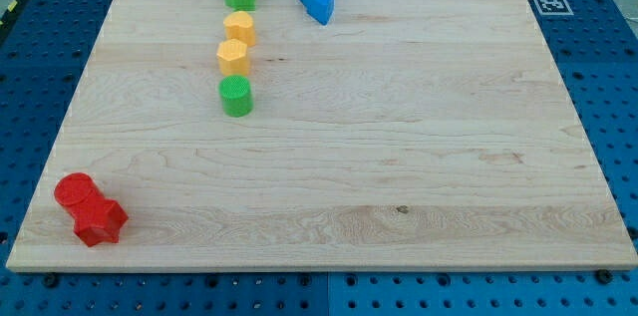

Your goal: Push the blue blocks bottom right to the green circle

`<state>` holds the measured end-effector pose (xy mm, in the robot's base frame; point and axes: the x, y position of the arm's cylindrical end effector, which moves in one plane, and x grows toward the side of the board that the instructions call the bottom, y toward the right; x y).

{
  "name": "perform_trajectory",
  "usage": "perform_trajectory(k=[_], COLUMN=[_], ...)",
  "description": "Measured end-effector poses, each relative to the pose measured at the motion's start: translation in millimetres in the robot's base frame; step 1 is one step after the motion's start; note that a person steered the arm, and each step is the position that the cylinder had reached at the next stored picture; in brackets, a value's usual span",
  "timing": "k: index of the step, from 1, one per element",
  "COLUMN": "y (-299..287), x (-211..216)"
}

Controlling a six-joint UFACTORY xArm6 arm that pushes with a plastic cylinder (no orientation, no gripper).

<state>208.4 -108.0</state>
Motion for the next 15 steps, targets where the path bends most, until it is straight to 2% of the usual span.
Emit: perform_trajectory(k=[2, 3, 4, 6, 7, 11, 13, 15], y=[0.0, 9.3, 32.0, 90.9, 91.7, 112.9, 143.9, 148.2], x=[10.0, -1.1, -16.6, -14.9, -11.3, 48.3, 103.2, 103.9])
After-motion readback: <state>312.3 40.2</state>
